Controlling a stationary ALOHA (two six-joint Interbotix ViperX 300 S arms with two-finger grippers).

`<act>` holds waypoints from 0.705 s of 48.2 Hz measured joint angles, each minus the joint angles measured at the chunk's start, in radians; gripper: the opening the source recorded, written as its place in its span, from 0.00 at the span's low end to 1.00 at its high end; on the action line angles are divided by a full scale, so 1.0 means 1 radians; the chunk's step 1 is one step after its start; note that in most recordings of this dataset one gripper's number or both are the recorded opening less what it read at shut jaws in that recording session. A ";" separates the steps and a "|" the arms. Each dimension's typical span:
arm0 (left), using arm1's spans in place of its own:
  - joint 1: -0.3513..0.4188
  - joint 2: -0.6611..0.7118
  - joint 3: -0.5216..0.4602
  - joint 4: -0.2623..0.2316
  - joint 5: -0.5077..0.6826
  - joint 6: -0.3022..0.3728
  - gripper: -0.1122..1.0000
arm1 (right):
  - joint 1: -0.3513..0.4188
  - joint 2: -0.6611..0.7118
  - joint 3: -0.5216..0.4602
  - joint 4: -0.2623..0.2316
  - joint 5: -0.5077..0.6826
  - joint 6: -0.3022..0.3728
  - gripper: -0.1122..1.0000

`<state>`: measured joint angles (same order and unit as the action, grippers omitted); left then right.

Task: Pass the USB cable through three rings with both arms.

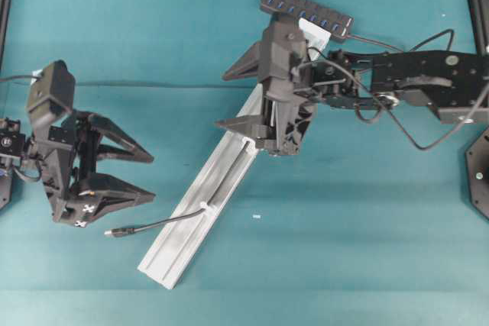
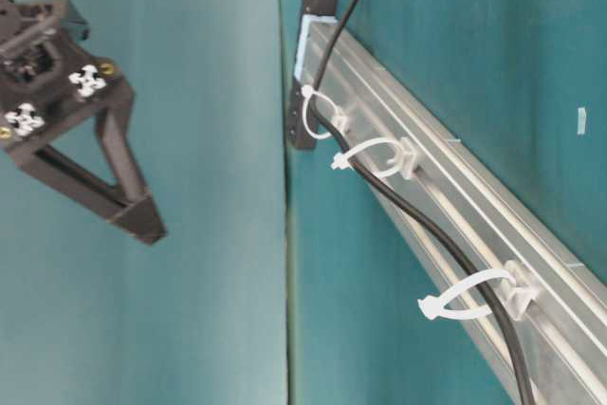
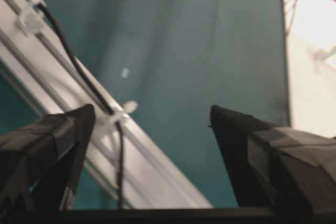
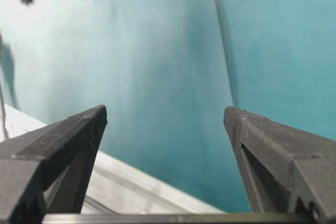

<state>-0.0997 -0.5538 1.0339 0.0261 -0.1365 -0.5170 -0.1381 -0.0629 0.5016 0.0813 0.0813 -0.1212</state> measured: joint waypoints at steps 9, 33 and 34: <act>0.018 -0.020 0.000 0.000 0.006 0.126 0.95 | 0.011 -0.026 0.014 0.000 -0.002 0.002 0.94; 0.061 -0.140 0.000 0.000 0.006 0.287 0.95 | 0.029 -0.083 0.043 0.000 -0.037 0.003 0.94; 0.063 -0.146 0.000 0.000 0.006 0.288 0.95 | 0.029 -0.084 0.044 0.000 -0.040 0.003 0.94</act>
<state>-0.0368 -0.6995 1.0339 0.0261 -0.1304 -0.2286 -0.1089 -0.1473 0.5461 0.0813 0.0414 -0.1181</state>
